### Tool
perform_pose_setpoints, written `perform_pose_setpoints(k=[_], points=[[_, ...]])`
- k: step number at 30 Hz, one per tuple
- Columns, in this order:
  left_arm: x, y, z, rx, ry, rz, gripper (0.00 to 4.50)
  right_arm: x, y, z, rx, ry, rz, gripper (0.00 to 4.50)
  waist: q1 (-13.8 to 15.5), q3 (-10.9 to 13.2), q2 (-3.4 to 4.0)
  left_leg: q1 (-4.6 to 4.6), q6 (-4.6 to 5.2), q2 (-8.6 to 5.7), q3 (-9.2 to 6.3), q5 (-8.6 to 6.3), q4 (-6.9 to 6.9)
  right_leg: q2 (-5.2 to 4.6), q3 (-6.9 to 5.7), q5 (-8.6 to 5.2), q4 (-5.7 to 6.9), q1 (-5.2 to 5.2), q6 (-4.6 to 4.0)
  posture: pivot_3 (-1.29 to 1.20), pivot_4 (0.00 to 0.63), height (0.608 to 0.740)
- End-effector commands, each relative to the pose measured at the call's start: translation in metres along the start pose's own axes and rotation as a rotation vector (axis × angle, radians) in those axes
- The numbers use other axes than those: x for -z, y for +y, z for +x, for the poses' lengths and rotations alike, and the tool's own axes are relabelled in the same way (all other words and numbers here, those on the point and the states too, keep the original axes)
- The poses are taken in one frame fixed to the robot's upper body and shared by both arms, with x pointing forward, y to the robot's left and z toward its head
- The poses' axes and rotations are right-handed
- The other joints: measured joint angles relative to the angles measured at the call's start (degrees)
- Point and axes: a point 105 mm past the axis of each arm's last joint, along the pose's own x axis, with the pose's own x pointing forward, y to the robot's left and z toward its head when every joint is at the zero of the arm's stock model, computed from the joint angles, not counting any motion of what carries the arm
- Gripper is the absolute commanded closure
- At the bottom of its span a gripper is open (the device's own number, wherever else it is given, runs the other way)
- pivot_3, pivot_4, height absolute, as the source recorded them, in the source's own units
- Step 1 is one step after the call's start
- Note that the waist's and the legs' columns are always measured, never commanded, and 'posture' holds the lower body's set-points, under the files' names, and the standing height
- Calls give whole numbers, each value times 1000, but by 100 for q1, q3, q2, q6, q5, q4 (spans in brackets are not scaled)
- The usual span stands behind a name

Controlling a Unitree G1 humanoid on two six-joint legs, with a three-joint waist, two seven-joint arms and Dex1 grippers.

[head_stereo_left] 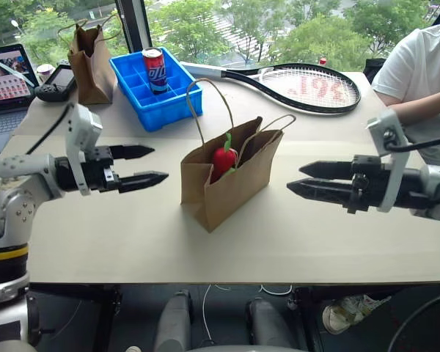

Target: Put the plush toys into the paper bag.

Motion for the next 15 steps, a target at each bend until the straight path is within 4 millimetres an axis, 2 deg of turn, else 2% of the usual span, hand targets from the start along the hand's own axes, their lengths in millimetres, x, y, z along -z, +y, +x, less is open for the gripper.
perform_pose_setpoints(k=[1, 5, 8, 15], points=[[-8, -7, 5, -36, -70, 47, 0, 1, 0, 14, 21, -12, -167, 1951, -3, 1, -2, -1, -20, 0, 2, -12, 0, 1, 0, 1, 0, -5, 2, 0, 150, 740], [3, -13, 16, -78, -104, 17, 0, 4, 1, 44, 56, -58, -276, 3342, -30, 0, -4, 11, -22, 0, 4, -13, 9, 4, 8, 1, 1, -1, 27, 0, 150, 740], [6, -17, 25, -85, -112, 15, 0, 3, 3, 58, 70, -92, -328, 4372, -12, 0, -4, 8, 2, -1, 5, 4, 9, 7, 11, 3, 6, -3, 28, 0, 150, 740], [4, -29, 44, -30, -141, 7, 0, -2, 6, 78, 92, -163, -355, 4456, 31, -1, -5, 7, 14, -6, 9, 12, 8, 7, 21, 12, 5, 3, 13, 0, 150, 740]])
